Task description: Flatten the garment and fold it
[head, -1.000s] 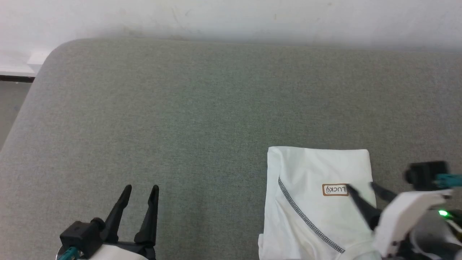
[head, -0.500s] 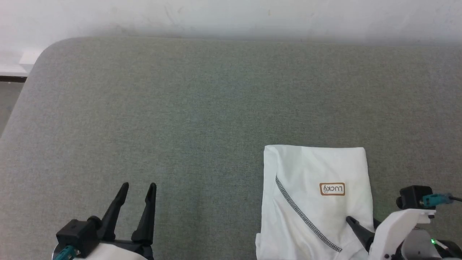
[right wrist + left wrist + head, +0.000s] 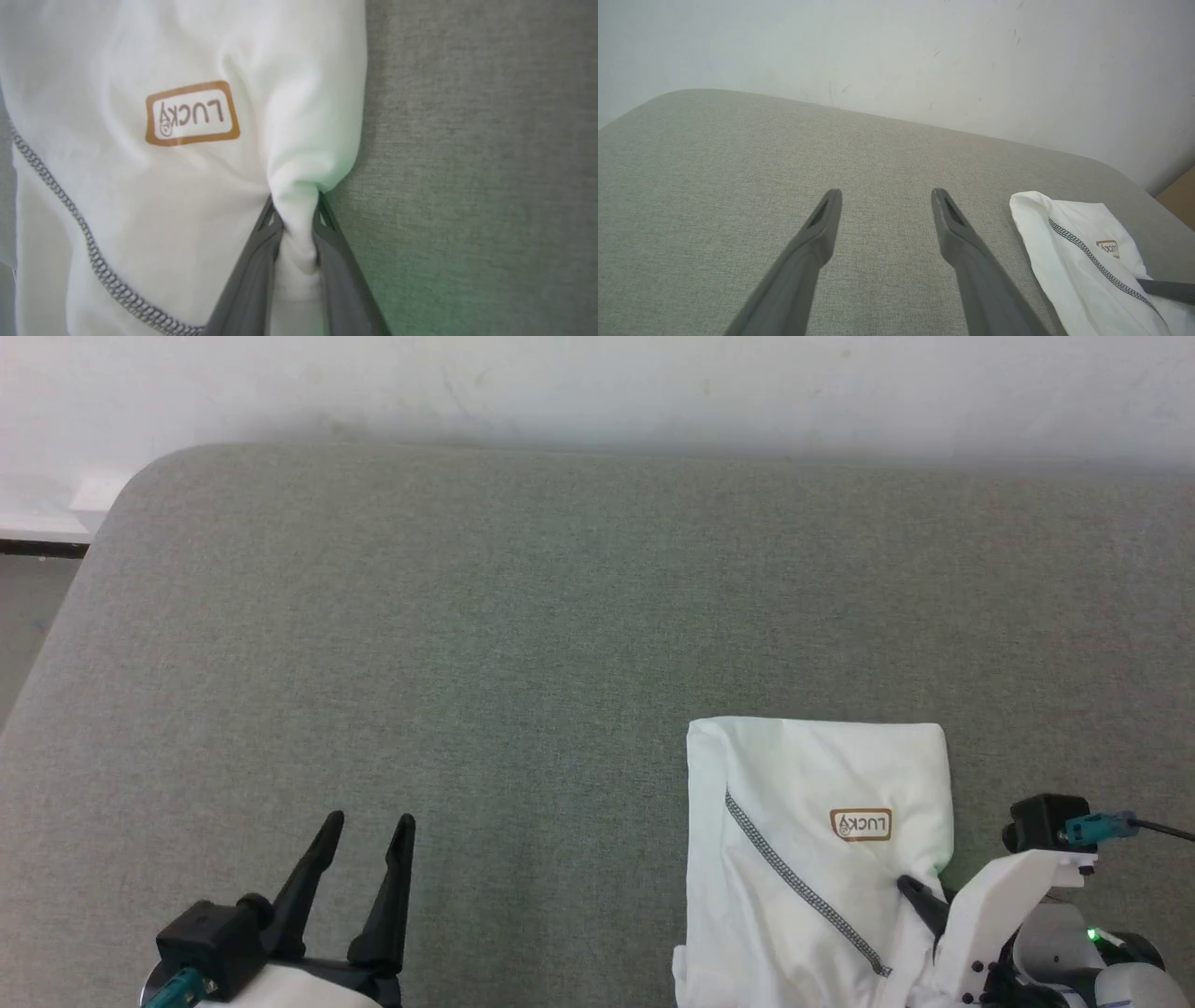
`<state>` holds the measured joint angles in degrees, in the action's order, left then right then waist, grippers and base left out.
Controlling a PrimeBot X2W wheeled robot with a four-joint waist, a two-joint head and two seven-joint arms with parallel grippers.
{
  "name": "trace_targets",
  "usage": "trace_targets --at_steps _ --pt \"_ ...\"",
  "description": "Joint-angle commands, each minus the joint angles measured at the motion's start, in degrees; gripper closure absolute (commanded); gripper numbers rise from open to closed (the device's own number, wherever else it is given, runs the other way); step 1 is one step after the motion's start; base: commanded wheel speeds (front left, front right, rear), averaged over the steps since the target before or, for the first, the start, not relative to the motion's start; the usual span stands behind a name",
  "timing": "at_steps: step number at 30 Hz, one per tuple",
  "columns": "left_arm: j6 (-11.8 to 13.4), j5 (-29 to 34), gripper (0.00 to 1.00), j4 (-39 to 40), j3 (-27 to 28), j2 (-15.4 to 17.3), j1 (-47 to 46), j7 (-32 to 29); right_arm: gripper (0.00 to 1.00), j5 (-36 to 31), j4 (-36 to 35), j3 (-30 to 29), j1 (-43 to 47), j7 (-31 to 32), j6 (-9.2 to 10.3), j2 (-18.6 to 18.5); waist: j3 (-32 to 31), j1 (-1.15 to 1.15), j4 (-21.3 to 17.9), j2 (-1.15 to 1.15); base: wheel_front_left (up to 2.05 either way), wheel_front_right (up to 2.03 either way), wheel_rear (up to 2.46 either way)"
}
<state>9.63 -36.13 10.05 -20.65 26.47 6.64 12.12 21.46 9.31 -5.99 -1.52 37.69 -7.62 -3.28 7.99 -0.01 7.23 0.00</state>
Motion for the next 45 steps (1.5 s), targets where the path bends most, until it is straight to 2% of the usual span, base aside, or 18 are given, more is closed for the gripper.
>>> trace_targets --at_steps 1,6,12,24,34,45 --pt "0.2 0.4 0.0 0.4 -0.1 0.1 -1.0 0.0 1.0 -0.7 1.6 0.5 -0.2 -0.2 0.13 0.4 -0.1 0.01 -0.3 0.0 0.0 0.0 0.0" --pt "0.4 0.6 0.0 1.1 -0.1 -0.2 -1.3 0.3 1.0 -2.7 -0.5 1.2 -1.8 -1.2 0.13 0.4 0.0 0.01 -1.9 0.0 0.0 0.0 0.0" --pt "0.6 1.0 0.0 1.8 -0.1 -0.1 -1.7 0.6 1.0 -5.5 -3.7 1.0 -4.1 0.4 0.13 -0.1 0.2 0.01 -4.3 0.0 0.0 0.0 0.0" --pt "0.5 1.5 0.0 2.7 0.0 0.9 -2.9 0.2 1.0 -9.9 -6.0 2.6 -13.1 6.6 0.13 -9.0 2.3 0.01 -11.1 0.0 0.0 0.0 0.0" --pt "0.4 3.2 0.0 6.0 1.3 3.7 -6.2 -0.6 1.0 -13.1 -5.4 5.7 -22.8 8.7 0.13 -17.4 8.4 0.01 -16.6 0.0 0.0 0.0 0.0" --pt "0.8 4.7 0.0 10.4 3.7 7.9 -9.4 -2.8 1.0 -15.8 -4.0 5.6 -29.8 7.0 0.13 -21.3 16.9 0.01 -22.0 0.0 0.0 0.0 0.0"
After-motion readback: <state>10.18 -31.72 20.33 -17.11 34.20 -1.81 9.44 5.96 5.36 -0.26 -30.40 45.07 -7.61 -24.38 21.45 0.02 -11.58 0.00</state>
